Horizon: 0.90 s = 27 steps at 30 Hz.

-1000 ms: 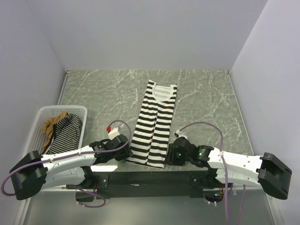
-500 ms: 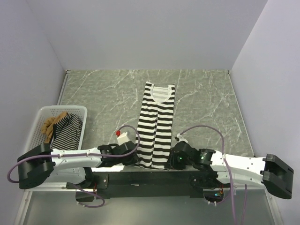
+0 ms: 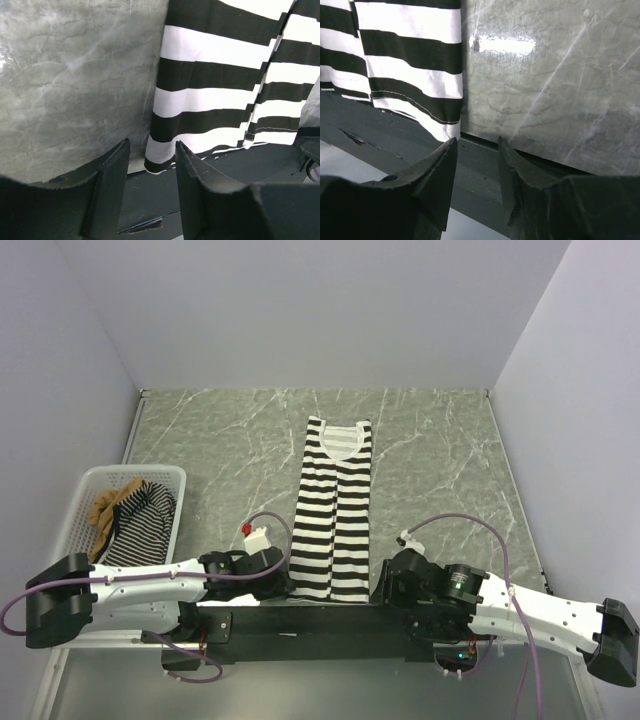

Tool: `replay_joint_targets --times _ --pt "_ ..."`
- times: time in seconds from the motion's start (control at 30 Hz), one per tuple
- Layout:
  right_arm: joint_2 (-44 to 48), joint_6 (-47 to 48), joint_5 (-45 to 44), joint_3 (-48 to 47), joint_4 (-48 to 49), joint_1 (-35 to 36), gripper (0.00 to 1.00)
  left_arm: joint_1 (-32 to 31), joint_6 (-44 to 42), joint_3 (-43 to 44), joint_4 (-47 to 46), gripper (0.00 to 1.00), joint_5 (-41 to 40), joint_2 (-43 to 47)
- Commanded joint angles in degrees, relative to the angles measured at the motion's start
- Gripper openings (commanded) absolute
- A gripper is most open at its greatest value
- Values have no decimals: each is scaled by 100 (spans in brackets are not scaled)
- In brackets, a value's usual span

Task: Fold and stack the tank tops
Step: Fold the tank top

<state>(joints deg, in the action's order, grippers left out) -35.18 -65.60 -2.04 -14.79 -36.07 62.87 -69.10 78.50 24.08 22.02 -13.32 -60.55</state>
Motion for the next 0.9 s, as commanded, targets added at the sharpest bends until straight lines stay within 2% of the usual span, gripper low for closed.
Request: replay_joint_targets --times 0.0,0.4,0.7,0.87 --pt "-24 -172 -139 46 -6 32 46 -24 51 -157 250 48 93 35" --pt "-366 -199 -200 2 452 32 45 -24 52 -289 22 47 163 -448" --pt "-903 -58 -7 37 733 41 39 -24 16 -377 13 36 207 -475" --pt "-991 -23 -41 20 646 50 33 -33 -80 -360 48 20 181 -413"
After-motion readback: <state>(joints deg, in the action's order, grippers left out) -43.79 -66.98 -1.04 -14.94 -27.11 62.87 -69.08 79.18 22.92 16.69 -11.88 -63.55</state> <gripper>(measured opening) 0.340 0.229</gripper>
